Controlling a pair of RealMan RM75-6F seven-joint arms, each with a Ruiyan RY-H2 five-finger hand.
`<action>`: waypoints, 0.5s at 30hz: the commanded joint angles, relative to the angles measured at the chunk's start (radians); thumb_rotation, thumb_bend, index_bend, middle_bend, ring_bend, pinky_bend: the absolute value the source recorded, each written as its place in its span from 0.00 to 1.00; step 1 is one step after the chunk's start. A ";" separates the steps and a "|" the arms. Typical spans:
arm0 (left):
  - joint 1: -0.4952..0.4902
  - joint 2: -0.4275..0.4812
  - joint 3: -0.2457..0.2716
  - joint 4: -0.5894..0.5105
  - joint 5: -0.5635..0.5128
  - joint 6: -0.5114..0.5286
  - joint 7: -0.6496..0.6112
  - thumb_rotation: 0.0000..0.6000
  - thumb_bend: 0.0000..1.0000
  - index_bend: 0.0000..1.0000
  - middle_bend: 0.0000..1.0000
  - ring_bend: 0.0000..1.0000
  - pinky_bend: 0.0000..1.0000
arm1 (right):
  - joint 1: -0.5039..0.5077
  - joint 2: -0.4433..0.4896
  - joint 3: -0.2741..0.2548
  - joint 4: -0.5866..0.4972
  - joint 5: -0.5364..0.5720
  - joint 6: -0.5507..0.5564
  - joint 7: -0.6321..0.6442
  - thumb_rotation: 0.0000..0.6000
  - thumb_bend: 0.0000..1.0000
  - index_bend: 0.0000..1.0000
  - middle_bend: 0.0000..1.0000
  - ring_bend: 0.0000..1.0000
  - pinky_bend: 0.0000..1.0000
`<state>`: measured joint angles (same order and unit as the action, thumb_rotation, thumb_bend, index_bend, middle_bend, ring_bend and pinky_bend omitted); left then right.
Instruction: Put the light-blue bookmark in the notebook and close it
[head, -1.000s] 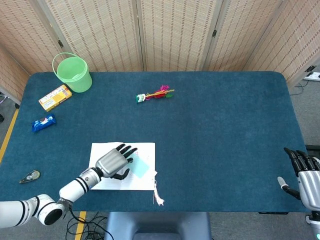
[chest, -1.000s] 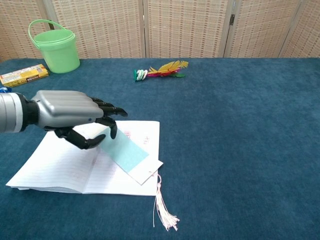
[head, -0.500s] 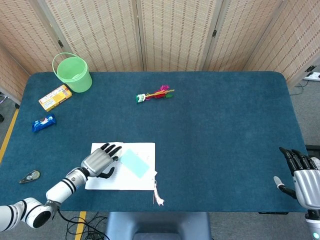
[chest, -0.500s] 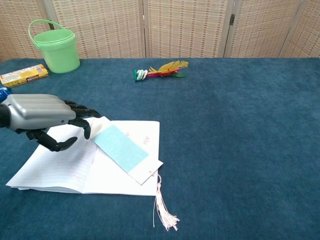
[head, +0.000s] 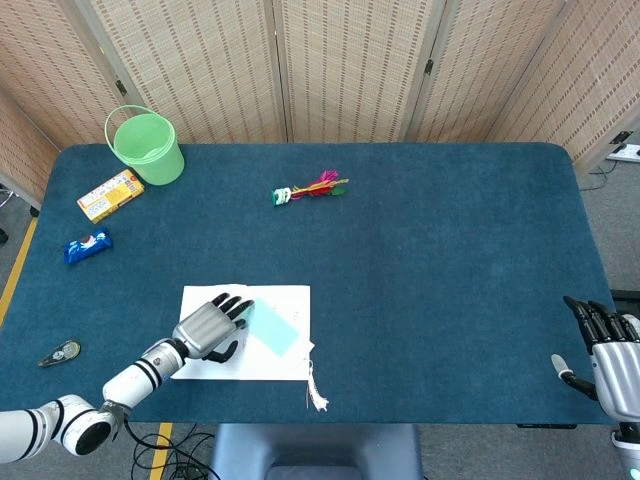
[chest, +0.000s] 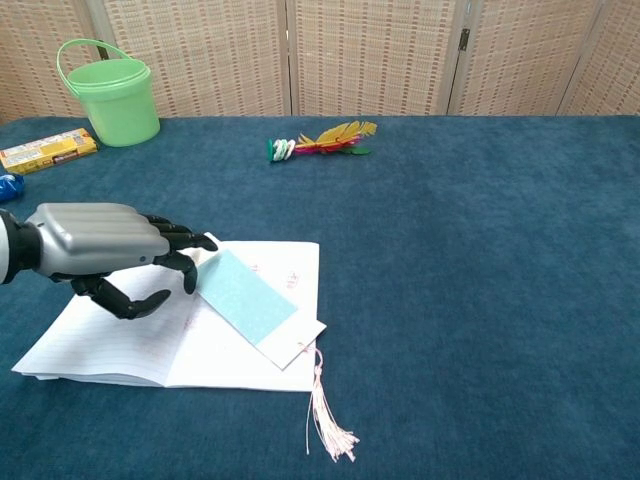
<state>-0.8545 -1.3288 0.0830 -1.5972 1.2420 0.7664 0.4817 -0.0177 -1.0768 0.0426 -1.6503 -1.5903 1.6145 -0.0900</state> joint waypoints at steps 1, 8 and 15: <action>-0.004 -0.006 -0.009 0.008 -0.015 -0.009 0.004 0.36 0.62 0.29 0.00 0.00 0.13 | 0.000 0.000 0.000 0.000 0.000 0.000 0.000 1.00 0.19 0.13 0.20 0.15 0.24; -0.018 -0.026 -0.034 0.027 -0.042 -0.026 0.004 0.36 0.62 0.29 0.00 0.00 0.13 | 0.000 0.000 0.001 0.000 0.001 -0.002 -0.001 1.00 0.19 0.13 0.20 0.15 0.24; -0.042 -0.061 -0.063 0.062 -0.072 -0.036 0.021 0.36 0.62 0.28 0.00 0.00 0.13 | -0.005 0.003 0.000 0.001 0.005 0.002 0.001 1.00 0.19 0.13 0.20 0.15 0.24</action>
<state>-0.8929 -1.3868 0.0239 -1.5388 1.1738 0.7317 0.5000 -0.0227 -1.0742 0.0429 -1.6497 -1.5855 1.6165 -0.0887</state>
